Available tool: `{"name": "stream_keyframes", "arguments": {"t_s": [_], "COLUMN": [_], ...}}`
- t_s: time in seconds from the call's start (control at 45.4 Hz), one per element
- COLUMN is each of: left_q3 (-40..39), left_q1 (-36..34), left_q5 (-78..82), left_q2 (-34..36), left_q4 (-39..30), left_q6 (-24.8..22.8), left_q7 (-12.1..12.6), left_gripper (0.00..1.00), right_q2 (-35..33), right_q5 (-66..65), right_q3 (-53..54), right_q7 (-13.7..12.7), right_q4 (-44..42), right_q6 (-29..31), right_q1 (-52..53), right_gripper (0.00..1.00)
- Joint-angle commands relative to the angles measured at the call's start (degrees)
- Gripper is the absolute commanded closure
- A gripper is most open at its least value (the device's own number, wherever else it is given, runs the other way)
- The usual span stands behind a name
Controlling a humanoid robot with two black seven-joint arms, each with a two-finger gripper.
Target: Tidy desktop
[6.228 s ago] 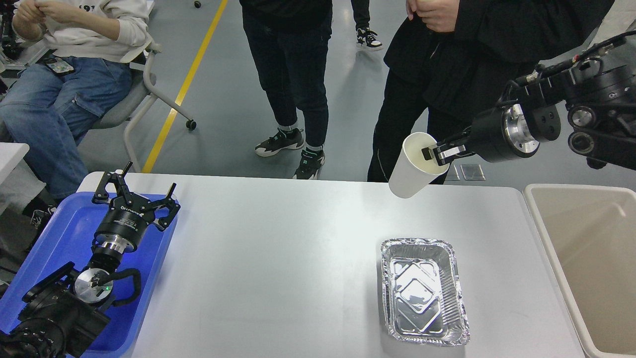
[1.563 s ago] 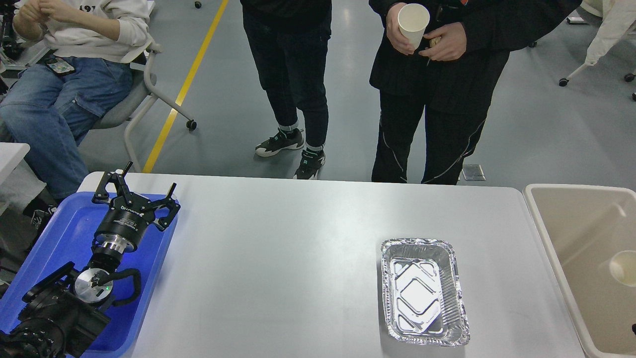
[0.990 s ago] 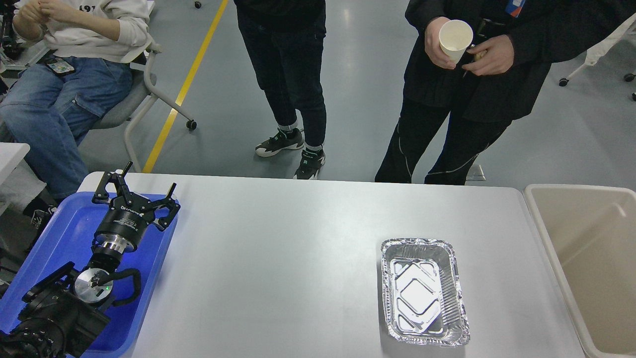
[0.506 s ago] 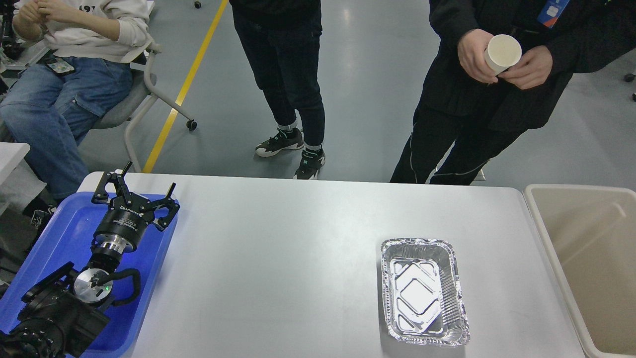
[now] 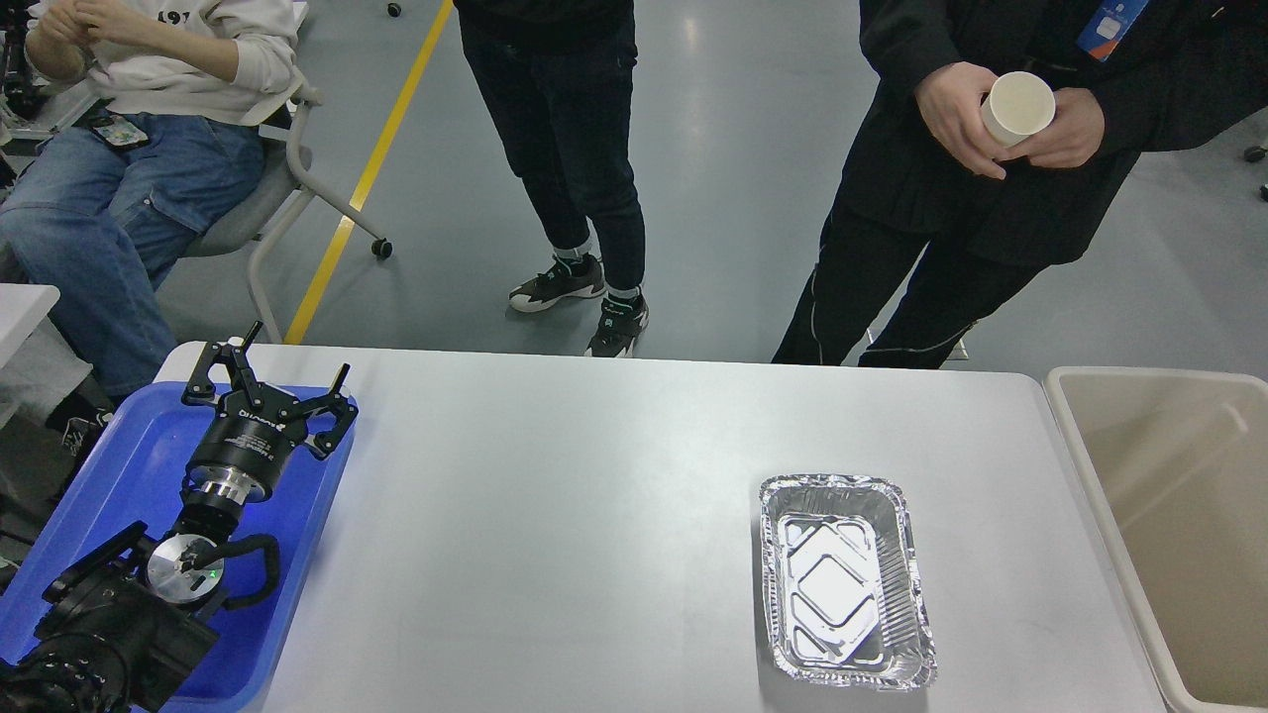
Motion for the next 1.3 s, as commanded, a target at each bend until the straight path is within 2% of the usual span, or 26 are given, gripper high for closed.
{"name": "stream_keyframes", "arguments": {"t_s": [0.0, 0.198, 0.33, 0.528, 0.924, 1.144, 1.276], "left_q3": [0.0, 0.0, 0.0, 0.0, 0.0, 0.0, 0.0], "left_q1": [0.0, 0.0, 0.1, 0.1, 0.1, 0.0, 0.0], "left_q5": [0.1, 0.1, 0.1, 0.1, 0.1, 0.0, 0.1], "left_q2": [0.0, 0.0, 0.0, 0.0, 0.0, 0.0, 0.0], "left_q4": [0.0, 0.0, 0.0, 0.0, 0.0, 0.0, 0.0], "left_q6": [0.0, 0.0, 0.0, 0.0, 0.0, 0.0, 0.0], "left_q7": [0.1, 0.1, 0.1, 0.1, 0.0, 0.0, 0.0], "left_gripper": [0.0, 0.0, 0.0, 0.0, 0.0, 0.0, 0.0], "right_q2": [-4.6, -7.0, -6.5, -3.4, 7.2, 12.8, 14.5], "right_q5": [-0.1, -1.4, -2.2, -6.6, -15.2, -16.6, -18.6], "right_q3": [10.9, 19.9, 22.6, 28.7, 31.9, 32.5, 33.9], "right_q7": [0.1, 0.6, 1.1, 3.7, 14.3, 15.2, 18.4], "right_q4": [11.7, 30.6, 36.7, 44.3, 48.0, 47.3, 47.2], "right_q6": [0.9, -0.9, -1.0, -0.9, -0.6, -1.0, -1.6], "right_q1": [0.4, -7.1, -10.0, -14.5, -19.2, -19.6, -19.7], "right_gripper": [0.0, 0.0, 0.0, 0.0, 0.0, 0.0, 0.0]}}
